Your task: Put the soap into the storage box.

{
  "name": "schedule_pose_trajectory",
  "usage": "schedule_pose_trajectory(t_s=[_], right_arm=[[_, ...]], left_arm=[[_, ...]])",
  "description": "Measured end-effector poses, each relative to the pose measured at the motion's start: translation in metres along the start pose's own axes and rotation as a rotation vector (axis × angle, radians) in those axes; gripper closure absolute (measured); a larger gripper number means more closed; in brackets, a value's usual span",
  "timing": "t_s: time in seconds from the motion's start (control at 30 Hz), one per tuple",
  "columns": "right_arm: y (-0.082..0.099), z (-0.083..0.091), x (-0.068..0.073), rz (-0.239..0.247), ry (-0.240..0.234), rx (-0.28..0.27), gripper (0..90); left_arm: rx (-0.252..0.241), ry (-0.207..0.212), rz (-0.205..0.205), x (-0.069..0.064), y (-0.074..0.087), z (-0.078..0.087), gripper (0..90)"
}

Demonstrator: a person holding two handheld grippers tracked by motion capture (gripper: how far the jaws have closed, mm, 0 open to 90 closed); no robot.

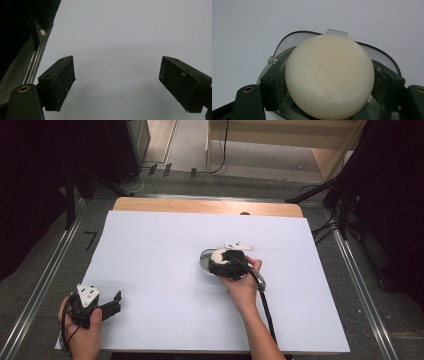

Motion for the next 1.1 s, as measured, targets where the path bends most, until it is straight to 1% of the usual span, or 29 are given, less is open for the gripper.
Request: schedule_pose_trajectory(t_s=[0.33,0.6,0.87,1.0,1.1], right_arm=[[0.0032,-0.0027,-0.0004,-0.001,0.008,0.019,25.1],[0.0033,-0.0036,-0.0009,-0.007,0.0,0.018,25.1],[0.0035,-0.0036,-0.0021,-0.025,-0.013,0.017,24.8],[0.0004,-0.0005,-0.0028,-0.034,-0.031,-0.004,20.8],[-0.0013,0.0017,-0.004,-0.041,-0.031,-0.01,19.1]], left_arm=[[-0.001,0.001,0.0,0.0001,0.0,0.0,14.4],[0.0,0.002,0.001,0.0002,0.0,-0.0001,14.4],[-0.001,0.002,0.001,0.0001,0.0,-0.0001,14.4],[0.001,0.002,0.0,0.0002,0.0,0.0,14.4],[0.003,0.001,0.0,0.0002,0.0001,0.0001,14.4]])
Point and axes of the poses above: each handheld gripper's, and its own axes: z roughly backward along the jaws, y roughly out of its underside, x roughly to its left, the point moved 5 cm from there along -z, roughly forward along the jaws
